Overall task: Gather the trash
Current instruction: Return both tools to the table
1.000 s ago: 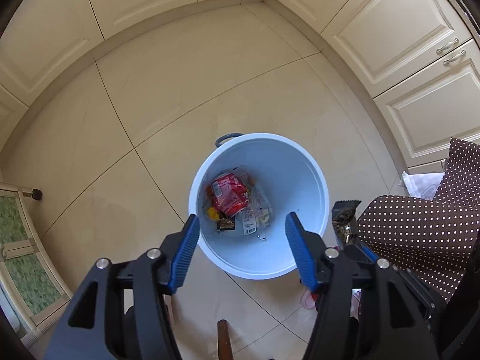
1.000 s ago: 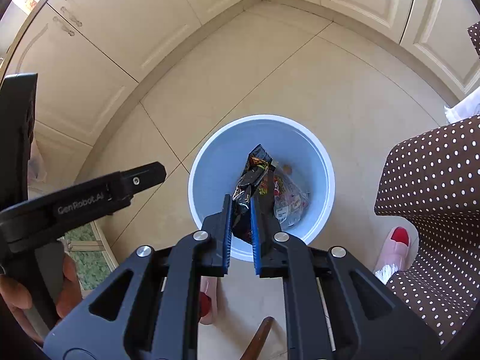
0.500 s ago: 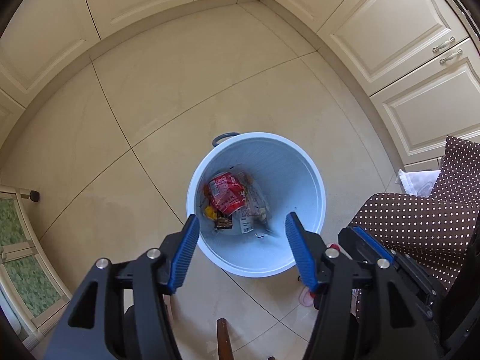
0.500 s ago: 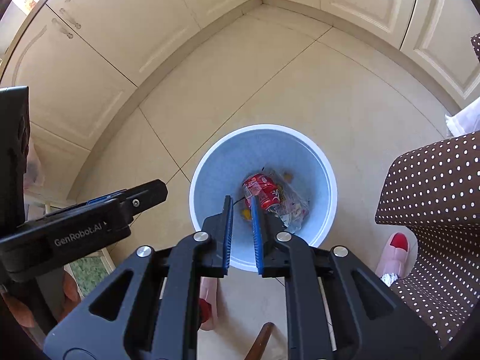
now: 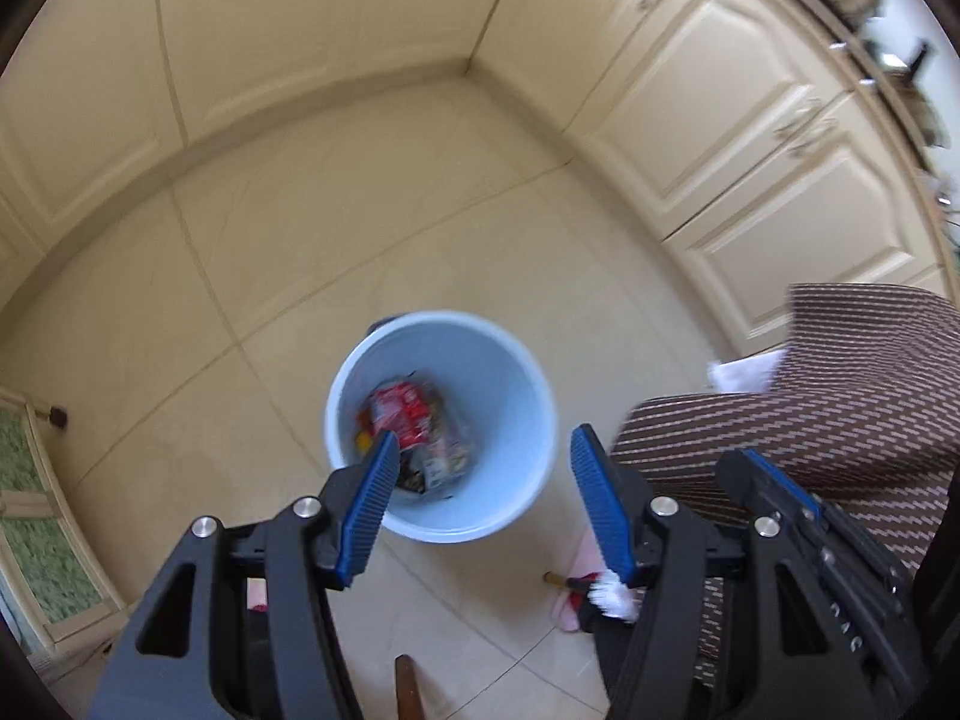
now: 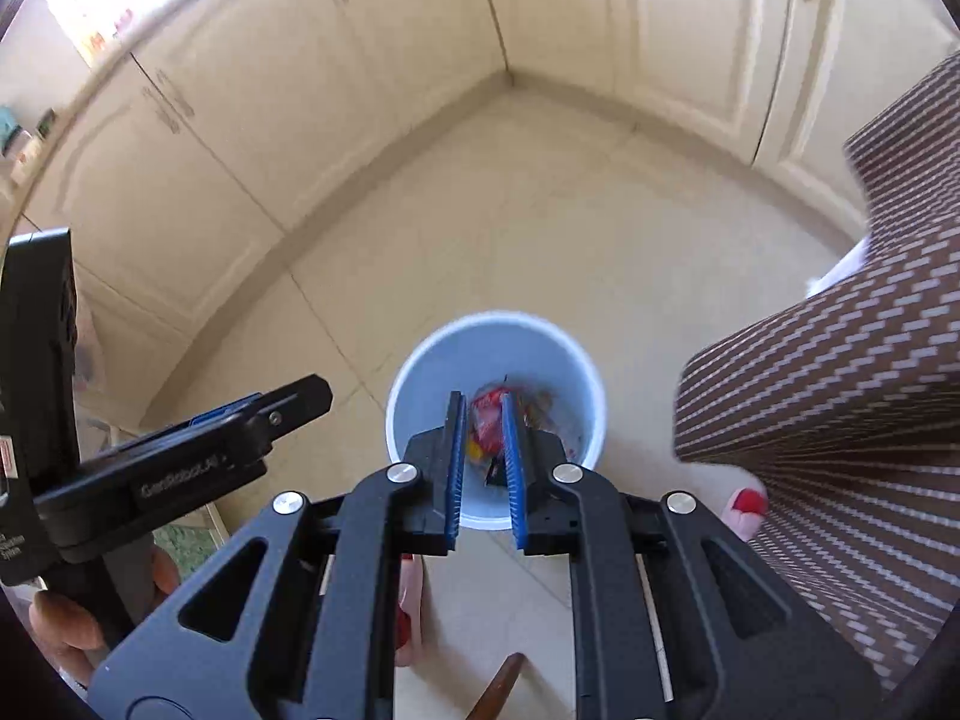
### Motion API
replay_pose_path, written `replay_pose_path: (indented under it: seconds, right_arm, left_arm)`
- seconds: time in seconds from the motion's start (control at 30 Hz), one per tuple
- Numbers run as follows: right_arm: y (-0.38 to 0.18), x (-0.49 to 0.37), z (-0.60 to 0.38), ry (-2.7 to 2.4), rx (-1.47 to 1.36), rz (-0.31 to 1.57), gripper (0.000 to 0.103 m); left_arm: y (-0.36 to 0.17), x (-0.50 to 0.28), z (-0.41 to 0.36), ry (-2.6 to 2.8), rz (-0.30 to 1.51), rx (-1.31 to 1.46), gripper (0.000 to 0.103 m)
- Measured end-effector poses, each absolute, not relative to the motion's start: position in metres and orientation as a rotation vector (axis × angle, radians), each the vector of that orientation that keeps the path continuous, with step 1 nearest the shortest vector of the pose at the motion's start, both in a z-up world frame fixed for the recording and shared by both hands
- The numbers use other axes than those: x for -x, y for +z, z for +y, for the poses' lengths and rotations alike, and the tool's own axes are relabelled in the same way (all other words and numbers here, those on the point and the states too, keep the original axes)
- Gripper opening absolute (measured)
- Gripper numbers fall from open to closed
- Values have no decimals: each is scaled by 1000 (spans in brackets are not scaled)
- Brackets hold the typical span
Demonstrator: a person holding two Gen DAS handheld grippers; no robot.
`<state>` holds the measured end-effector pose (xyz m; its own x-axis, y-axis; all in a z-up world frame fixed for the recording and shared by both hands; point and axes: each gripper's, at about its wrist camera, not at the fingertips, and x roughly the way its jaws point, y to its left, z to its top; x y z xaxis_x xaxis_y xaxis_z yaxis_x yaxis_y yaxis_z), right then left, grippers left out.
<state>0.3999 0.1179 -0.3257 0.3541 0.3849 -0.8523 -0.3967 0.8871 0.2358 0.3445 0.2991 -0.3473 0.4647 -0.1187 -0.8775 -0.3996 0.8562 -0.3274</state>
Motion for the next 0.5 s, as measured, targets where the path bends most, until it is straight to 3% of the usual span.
replay_pose_path:
  seconds: [0.3, 0.5]
  right_arm:
    - [-180, -339, 30, 464, -56, 795, 14]
    - [-105, -291, -58, 362, -80, 627, 15]
  left_arm:
    - [-202, -310, 201, 20, 840, 424, 62]
    - [-140, -304, 115, -126, 771, 329, 64]
